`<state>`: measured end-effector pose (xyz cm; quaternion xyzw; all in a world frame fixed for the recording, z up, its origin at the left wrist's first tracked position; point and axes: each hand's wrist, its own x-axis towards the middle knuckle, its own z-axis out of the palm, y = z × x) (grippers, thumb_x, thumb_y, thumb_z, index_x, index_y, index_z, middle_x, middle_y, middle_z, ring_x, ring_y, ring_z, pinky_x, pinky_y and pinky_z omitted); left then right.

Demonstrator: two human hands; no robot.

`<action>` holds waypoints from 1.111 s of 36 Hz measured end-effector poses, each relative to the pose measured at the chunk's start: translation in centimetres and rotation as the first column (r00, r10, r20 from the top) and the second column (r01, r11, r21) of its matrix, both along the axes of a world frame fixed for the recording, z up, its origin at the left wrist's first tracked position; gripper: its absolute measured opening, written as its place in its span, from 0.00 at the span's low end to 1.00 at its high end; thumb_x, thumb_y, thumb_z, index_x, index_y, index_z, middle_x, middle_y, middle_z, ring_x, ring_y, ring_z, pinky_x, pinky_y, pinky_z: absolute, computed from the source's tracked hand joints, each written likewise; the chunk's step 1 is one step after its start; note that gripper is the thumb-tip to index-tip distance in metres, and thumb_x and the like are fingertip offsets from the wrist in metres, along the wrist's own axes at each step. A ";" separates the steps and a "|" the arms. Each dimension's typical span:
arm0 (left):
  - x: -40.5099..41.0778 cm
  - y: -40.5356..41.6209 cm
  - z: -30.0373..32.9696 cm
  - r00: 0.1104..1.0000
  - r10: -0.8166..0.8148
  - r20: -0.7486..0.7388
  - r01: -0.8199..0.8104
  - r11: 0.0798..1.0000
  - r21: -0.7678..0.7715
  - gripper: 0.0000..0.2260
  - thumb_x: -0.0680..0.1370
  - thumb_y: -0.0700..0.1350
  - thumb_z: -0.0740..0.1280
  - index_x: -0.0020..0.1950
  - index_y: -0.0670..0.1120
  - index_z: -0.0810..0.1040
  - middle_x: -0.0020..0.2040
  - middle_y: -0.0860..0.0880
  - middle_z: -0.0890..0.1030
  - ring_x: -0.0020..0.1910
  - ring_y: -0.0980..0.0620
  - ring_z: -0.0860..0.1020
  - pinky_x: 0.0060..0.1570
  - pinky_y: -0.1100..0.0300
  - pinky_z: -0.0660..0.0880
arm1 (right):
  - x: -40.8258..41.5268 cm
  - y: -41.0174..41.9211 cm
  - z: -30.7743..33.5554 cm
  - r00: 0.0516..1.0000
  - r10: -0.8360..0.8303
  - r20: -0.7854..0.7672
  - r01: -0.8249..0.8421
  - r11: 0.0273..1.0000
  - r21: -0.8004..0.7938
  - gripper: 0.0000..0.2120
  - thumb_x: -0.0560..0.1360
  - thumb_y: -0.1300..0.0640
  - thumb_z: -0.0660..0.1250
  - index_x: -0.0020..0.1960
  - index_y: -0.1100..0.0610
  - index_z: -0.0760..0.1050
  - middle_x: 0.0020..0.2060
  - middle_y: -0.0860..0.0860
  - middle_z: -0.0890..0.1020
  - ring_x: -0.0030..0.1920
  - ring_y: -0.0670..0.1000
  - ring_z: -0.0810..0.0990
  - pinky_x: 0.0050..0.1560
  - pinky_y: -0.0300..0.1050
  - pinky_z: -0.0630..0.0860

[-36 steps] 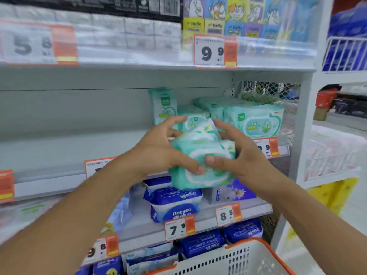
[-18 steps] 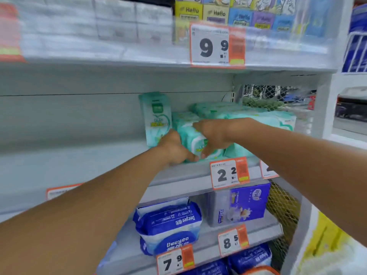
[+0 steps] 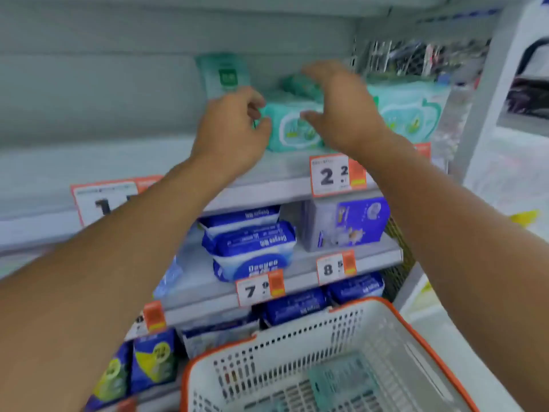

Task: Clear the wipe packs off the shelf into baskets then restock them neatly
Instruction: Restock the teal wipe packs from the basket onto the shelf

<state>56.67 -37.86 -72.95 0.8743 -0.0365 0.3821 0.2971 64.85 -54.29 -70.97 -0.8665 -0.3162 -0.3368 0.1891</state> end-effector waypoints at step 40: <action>-15.4 -4.5 -46.1 -0.102 -0.583 -0.806 -0.515 0.724 -0.458 0.20 0.67 0.52 0.66 0.55 0.44 0.74 0.49 0.43 0.79 0.42 0.49 0.76 0.46 0.56 0.78 | -11.7 -7.9 -47.2 -0.422 0.110 -0.900 0.191 0.981 0.030 0.20 0.71 0.47 0.65 0.58 0.58 0.79 0.54 0.57 0.82 0.57 0.60 0.78 0.61 0.61 0.76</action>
